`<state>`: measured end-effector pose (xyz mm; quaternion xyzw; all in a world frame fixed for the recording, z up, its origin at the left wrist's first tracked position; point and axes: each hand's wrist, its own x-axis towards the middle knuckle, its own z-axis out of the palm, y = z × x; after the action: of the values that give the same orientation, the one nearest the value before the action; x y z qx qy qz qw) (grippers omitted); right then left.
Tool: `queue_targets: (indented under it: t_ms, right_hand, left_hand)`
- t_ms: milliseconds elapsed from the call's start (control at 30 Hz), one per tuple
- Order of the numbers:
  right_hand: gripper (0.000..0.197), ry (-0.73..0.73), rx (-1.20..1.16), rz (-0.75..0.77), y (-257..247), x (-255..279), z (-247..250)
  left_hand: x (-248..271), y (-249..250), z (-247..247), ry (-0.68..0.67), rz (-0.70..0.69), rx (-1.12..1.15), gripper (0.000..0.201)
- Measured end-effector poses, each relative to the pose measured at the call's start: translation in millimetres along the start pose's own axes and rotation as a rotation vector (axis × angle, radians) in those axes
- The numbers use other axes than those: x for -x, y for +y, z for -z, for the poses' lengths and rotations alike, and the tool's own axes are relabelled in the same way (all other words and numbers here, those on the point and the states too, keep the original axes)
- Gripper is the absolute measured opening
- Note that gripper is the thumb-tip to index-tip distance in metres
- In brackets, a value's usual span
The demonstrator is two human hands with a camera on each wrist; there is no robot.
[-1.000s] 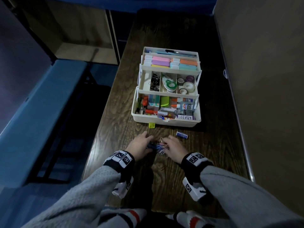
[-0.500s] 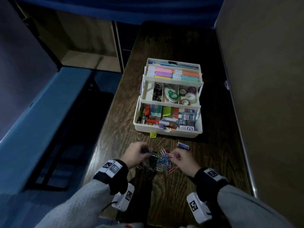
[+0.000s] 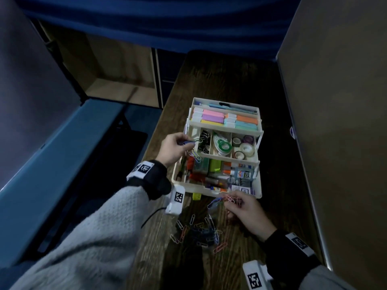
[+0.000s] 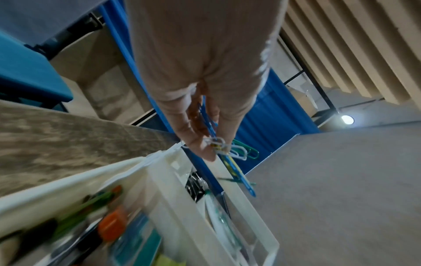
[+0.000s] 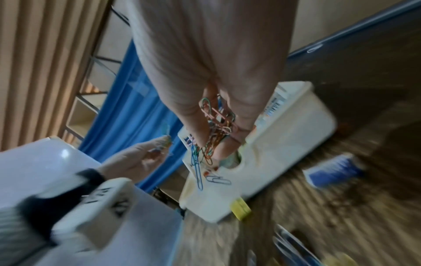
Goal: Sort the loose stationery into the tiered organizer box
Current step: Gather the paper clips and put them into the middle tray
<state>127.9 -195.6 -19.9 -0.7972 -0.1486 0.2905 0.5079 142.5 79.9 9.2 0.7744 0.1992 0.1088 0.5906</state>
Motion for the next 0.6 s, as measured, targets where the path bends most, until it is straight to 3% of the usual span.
queue_targets:
  t_ms: [233, 467, 600]
  right_hand:
    - [0.014, 0.007, -0.096, 0.034, -27, -24, 7]
    - [0.013, -0.023, -0.107, 0.021, -37, -40, -1]
    - [0.011, 0.013, -0.083, -0.012, -44, -55, -7]
  left_hand:
    - [-52, 2, -3, 0.006, -0.003, -0.078, 0.012]
    - [-71, -2, -2, -0.059, -0.151, -0.477, 0.010]
    - [-71, -6, -12, -0.020, -0.149, -0.622, 0.018]
